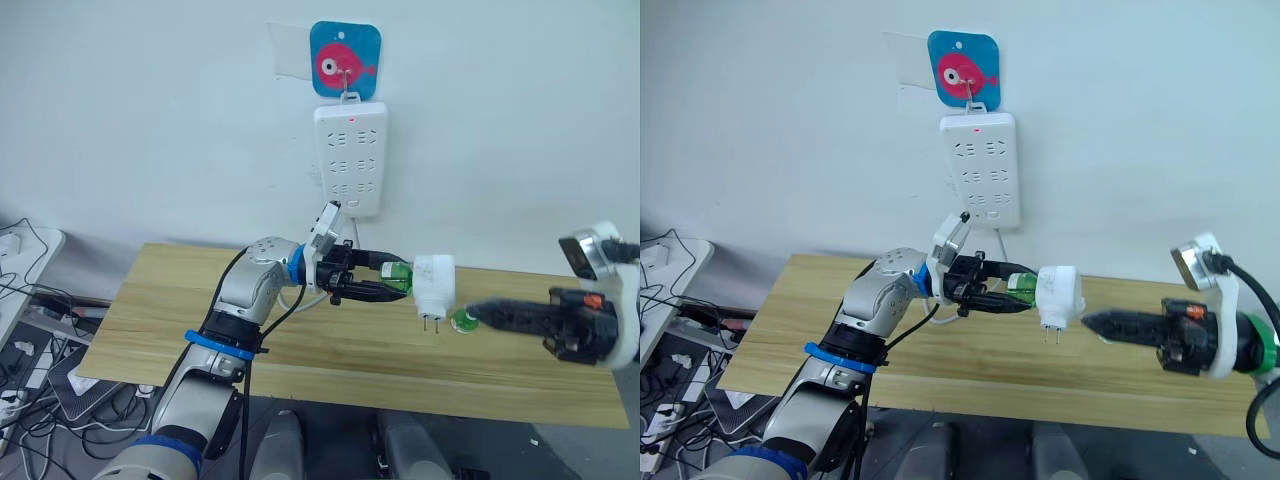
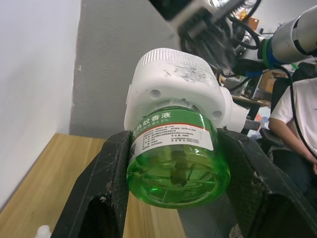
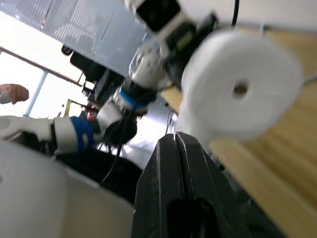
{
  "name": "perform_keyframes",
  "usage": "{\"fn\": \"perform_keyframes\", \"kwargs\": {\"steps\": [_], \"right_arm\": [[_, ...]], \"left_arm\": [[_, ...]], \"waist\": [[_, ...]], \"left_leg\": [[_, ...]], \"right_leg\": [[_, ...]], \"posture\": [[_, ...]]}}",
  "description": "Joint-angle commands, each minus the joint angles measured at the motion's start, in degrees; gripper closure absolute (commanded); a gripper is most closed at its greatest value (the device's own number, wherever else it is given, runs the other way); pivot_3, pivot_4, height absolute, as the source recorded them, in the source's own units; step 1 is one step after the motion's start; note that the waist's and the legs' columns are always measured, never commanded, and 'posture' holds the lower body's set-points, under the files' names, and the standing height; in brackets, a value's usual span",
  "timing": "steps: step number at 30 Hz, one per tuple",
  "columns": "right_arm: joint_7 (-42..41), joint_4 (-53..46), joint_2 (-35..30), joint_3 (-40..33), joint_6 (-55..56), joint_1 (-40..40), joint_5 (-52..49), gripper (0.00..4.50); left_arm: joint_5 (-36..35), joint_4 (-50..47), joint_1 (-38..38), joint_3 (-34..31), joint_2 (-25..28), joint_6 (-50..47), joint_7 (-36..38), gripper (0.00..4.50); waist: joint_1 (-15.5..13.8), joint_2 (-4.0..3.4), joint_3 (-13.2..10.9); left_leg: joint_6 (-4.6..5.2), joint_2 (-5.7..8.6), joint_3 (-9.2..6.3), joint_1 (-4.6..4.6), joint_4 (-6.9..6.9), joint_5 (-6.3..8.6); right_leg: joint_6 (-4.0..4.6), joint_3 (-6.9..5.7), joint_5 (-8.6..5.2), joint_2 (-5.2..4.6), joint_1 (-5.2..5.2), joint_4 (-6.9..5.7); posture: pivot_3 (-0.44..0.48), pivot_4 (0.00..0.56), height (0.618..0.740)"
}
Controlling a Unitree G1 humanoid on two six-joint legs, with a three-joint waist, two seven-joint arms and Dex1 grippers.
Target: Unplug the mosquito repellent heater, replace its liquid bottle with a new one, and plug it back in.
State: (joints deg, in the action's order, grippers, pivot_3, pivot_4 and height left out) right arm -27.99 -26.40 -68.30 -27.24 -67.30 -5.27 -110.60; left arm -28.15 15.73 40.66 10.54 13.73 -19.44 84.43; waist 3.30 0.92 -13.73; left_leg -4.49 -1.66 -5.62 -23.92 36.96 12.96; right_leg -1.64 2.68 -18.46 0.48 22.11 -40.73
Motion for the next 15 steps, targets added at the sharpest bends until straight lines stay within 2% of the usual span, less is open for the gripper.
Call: {"fn": "perform_keyframes", "kwargs": {"steps": [1, 7, 10, 15], "right_arm": [[-0.75, -5.4, 2.65, 1.7, 1.33, -1.63, 7.66, 4.48], [1.84, -6.32, 9.63, 9.75, 6.1, 2.11, 18.67, 4.48], [3.89, -6.73, 10.47, 10.16, 7.11, 4.08, 12.94, 4.48], [6.48, -9.34, 6.95, 9.68, 9.63, 4.87, -0.45, 4.48]], "left_arm": [[-1.47, -1.9, 1.23, -1.14, -0.66, 0.49, -0.1, 2.24], [-2.11, -2.55, 1.47, -1.4, -1.19, -0.3, -0.45, 2.24], [-1.89, -2.99, 0.97, -1.18, -0.69, -0.27, -0.61, 2.24], [-0.9, -2.1, 0.13, -0.53, 0.19, 1.02, -0.02, 2.24]], "waist": [[0.19, 0.0, 0.0], [0.25, 0.0, 0.0], [0.12, 0.0, 0.0], [0.04, 0.01, 0.0]], "left_leg": [[0.0, -0.01, 0.0, 0.01, 0.0, 0.0], [-0.01, -0.01, 0.03, 0.01, 0.0, -0.01], [-0.01, -0.01, 0.01, 0.0, 0.0, -0.01], [-0.01, 0.0, 0.0, -0.01, 0.0, 0.0]], "right_leg": [[-0.02, 0.01, -0.01, 0.02, 0.0, -0.01], [-0.22, 0.05, -0.13, 0.03, 0.0, 0.01], [-0.17, 0.03, -0.1, 0.03, 0.0, 0.01], [-0.01, 0.03, -0.01, 0.02, 0.0, 0.02]], "posture": [[-0.087, 0.194, 0.74], [-0.082, 0.196, 0.74], [-0.077, 0.198, 0.74], [-0.079, 0.2, 0.74]]}}
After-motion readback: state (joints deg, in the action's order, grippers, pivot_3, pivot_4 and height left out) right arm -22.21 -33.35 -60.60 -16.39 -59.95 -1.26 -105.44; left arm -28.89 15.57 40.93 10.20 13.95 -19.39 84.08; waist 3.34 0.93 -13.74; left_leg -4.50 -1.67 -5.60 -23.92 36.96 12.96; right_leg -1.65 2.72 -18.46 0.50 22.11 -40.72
